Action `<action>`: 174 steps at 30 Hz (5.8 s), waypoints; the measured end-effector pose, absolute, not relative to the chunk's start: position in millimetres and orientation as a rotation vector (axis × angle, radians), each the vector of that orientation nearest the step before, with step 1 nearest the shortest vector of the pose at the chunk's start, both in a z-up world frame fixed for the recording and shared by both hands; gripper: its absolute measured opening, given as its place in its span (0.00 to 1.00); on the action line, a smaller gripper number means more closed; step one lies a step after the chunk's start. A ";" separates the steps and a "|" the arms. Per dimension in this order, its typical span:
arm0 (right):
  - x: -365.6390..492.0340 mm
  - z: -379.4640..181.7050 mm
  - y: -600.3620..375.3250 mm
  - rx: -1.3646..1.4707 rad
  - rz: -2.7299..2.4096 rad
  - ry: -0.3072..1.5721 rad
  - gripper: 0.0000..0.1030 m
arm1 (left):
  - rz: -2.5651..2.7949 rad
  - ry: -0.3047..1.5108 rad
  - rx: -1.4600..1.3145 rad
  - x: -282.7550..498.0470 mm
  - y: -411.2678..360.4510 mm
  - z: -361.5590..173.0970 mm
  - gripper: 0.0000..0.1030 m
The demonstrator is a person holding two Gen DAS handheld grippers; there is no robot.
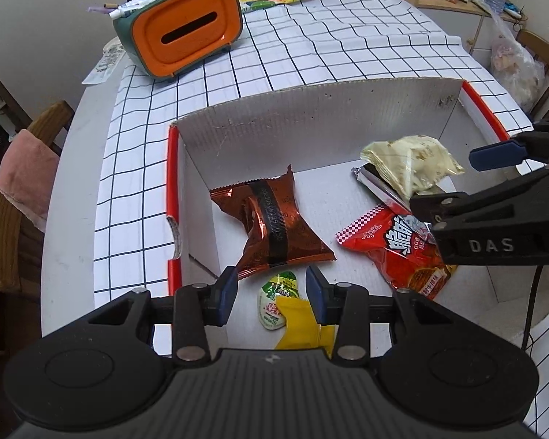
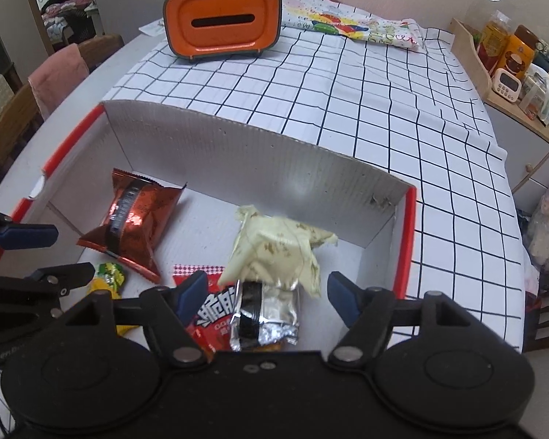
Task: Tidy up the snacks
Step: 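Carry both snacks into the red box and open both tools, then withdraw both tools from the box back toward the snack pile, then grasp the white-blue packet with left tool while right tool grasps blue cookie pack, then lower both held packets into the red box and open both tools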
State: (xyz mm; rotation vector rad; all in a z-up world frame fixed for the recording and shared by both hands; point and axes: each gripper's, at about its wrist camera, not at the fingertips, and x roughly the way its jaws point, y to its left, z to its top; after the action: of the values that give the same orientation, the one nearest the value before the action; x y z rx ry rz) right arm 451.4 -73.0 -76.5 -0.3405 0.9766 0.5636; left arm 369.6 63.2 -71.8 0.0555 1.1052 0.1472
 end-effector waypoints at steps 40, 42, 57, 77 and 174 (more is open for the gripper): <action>273.2 4.0 -143.7 -0.097 0.639 0.813 1.00 | 0.015 0.849 0.018 213.9 43.6 5.4 0.80; 263.2 3.4 -146.4 -0.093 0.642 0.810 1.00 | 0.007 0.837 0.016 203.6 44.0 5.1 0.82; 207.1 -50.5 -168.8 -0.119 0.578 0.861 1.00 | -0.077 0.882 0.050 139.4 45.9 -40.4 0.86; 218.2 -147.3 -186.4 -0.113 0.367 0.975 0.97 | -0.330 1.134 0.127 86.4 -12.5 -111.2 0.86; 371.2 -18.1 -140.2 -0.096 0.542 0.812 0.45 | 0.074 0.922 -0.028 290.7 62.7 -18.9 0.57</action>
State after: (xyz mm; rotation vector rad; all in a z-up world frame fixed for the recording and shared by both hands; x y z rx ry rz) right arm 371.2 -140.2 -18.1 -0.0960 0.8120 0.5420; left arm 290.7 62.7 -18.9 -0.0284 0.9221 0.0740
